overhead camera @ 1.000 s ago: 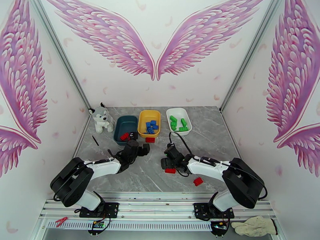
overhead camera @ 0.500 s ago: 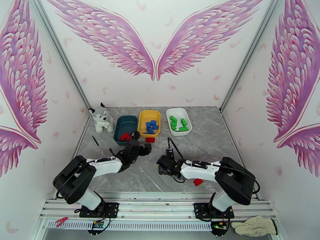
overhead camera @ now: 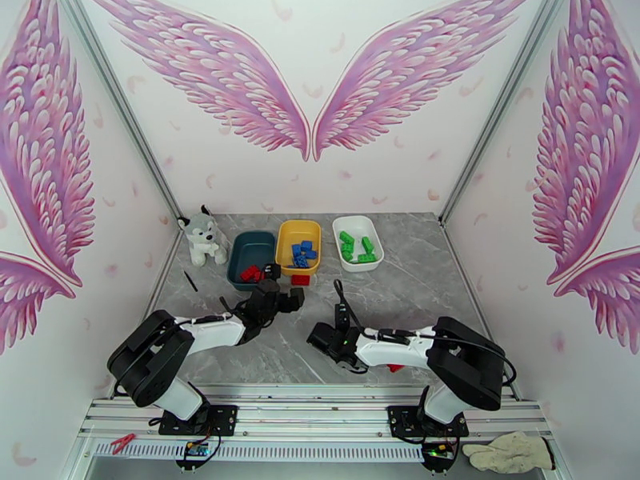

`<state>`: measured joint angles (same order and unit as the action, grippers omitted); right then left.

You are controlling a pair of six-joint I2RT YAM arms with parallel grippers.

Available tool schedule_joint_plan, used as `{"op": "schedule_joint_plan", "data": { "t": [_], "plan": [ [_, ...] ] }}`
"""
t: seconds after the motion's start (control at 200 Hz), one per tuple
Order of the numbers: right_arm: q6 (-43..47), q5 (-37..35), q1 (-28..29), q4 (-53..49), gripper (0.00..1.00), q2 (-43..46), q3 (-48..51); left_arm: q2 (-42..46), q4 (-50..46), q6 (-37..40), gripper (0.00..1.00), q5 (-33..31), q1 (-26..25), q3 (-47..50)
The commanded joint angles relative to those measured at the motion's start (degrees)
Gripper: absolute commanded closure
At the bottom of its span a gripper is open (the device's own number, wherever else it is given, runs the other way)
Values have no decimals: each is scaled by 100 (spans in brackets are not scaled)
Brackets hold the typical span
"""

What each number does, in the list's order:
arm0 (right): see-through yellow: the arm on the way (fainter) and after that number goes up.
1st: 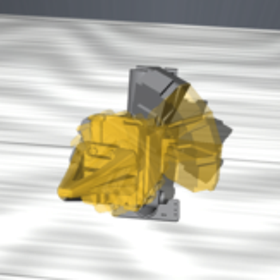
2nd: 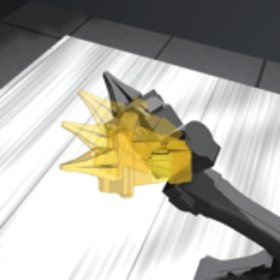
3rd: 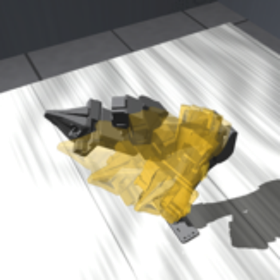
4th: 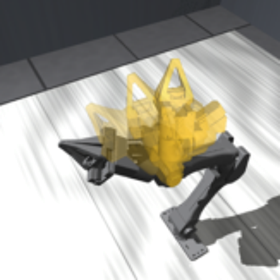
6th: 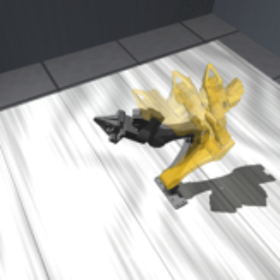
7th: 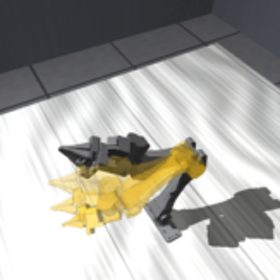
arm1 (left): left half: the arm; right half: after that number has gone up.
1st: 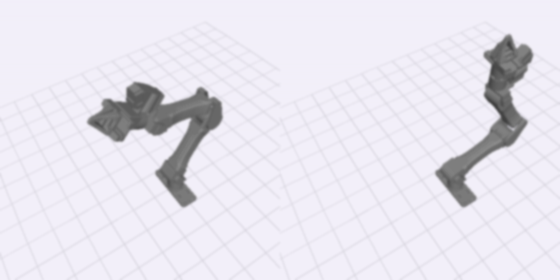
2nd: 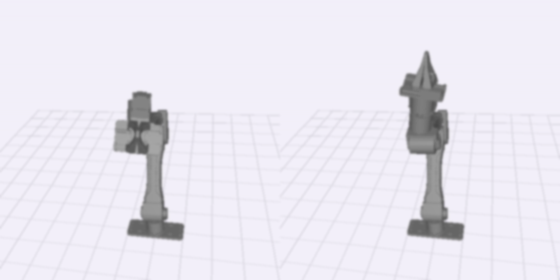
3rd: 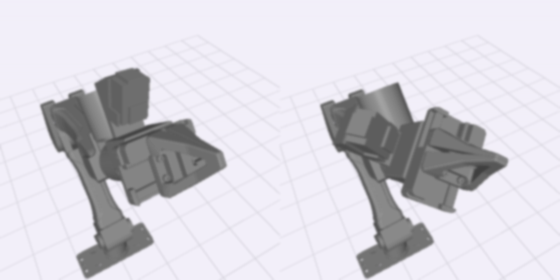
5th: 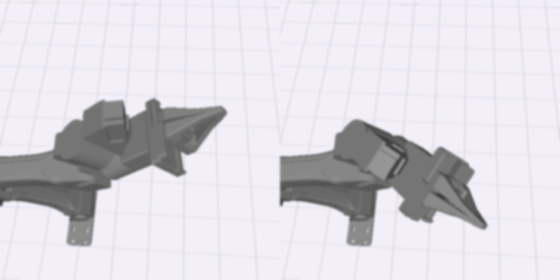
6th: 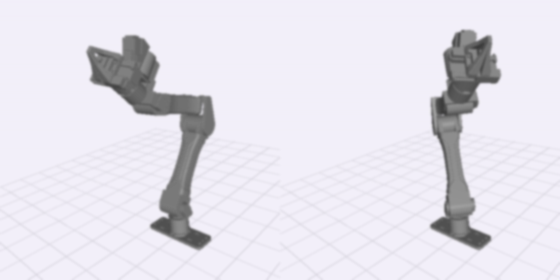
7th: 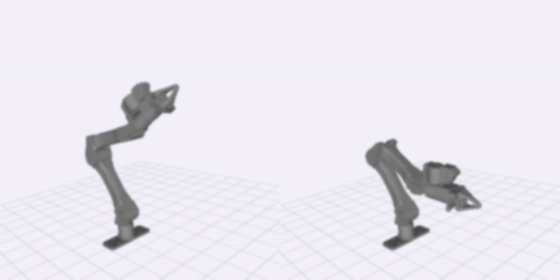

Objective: Sort the legos into containers by color

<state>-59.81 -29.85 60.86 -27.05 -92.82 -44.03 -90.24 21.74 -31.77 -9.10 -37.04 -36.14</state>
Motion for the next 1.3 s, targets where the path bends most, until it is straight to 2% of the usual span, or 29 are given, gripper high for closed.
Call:
{"op": "schedule_joint_plan", "data": {
  "t": [0.0,0.14,0.325,0.485,0.72,0.97,1.245,1.295],
  "plan": [
    [-199,-214,162,-360,36,-250,-196,65,79,-6,8,1,-25,-43],
    [-99,-312,189,-300,45,-395,-323,212,24,-3,8,-54,-14,4],
    [616,-261,201,221,54,-316,-569,632,50,-83,8,-94,137,290],
    [1458,44,198,677,56,-521,-1114,1309,15,-157,7,-299,412,786],
    [2409,420,84,1046,57,-1243,-2563,2560,-276,-330,4,-488,986,1612],
    [2953,1131,-448,802,56,-2155,-4491,3723,-878,-456,2,-453,1542,2173],
    [3037,2203,-1128,410,55,-3497,-6635,4170,-1091,-631,1,-108,1919,2524],
    [3059,2295,-1204,243,52,-3766,-7097,4172,-1109,-639,1,-46,1945,2542]
  ]
}}
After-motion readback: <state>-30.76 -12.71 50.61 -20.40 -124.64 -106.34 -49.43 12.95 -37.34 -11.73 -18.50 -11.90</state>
